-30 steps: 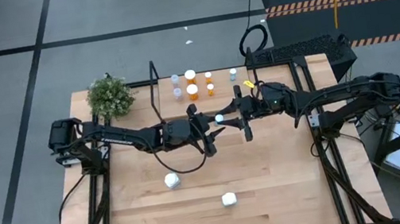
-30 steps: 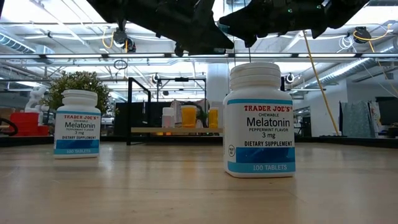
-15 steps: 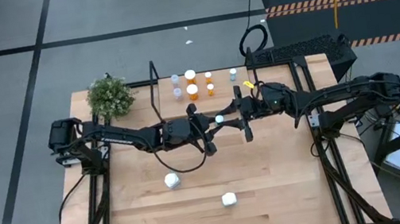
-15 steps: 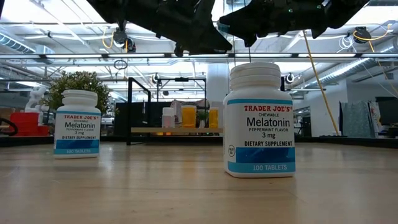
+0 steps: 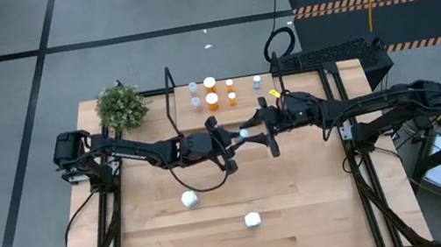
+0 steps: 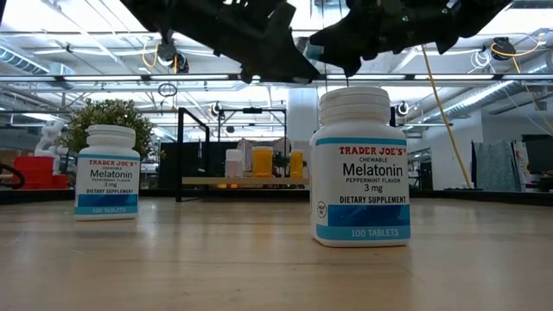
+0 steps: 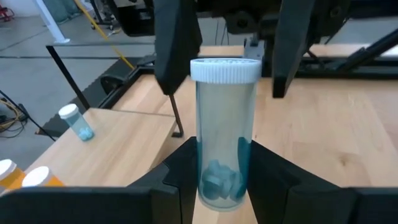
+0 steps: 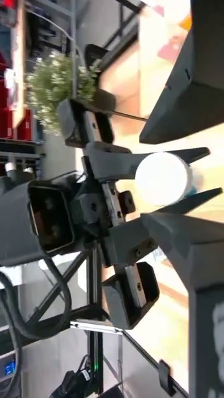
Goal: Pick and place medicine bottles onto shelf by color
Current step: Put the blue pill bottle on the shelf aligned with the other blue pill bottle
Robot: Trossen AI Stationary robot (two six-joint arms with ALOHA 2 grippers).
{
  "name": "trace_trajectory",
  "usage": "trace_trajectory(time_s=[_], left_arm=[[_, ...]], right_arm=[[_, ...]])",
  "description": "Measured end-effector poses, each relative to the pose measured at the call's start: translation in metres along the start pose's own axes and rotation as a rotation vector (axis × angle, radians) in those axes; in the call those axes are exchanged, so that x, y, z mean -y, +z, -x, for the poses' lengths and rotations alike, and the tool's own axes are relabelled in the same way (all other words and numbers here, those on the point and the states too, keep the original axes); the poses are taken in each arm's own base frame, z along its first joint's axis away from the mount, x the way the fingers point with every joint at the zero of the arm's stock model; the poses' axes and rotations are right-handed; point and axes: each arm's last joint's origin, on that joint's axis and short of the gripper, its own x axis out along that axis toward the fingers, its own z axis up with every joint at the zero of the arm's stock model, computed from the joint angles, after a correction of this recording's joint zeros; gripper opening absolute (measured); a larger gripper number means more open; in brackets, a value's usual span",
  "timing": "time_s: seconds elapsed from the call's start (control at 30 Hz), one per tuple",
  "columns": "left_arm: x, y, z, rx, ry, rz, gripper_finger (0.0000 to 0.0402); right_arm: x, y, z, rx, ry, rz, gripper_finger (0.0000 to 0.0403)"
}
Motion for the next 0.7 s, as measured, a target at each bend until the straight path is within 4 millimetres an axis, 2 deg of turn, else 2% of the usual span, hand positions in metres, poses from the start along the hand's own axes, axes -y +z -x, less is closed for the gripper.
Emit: trace_trajectory(time_s=[0.23,0.53,0.7], left_arm=[[0.0,-0.0044,0.0001,-0.044,-0.001,-0.029,0.0117],[-0.0024,-0.0062,-0.0006,-0.062,0.005,-0.032,0.0117],[-0.0023,-0.0059,-0.0005,-0.059,0.004,-0.034,0.0117]], right_arm=[[-0.0002,-0.0005,0.002,-0.071,-0.003,-0.042,0.0224],[0.0006,-0.002,0.002,-0.099,-0.031,-0.029,0.0226],[0.0013,-0.0037,0.0023,-0.115,-0.033,-0.03,0.0212]])
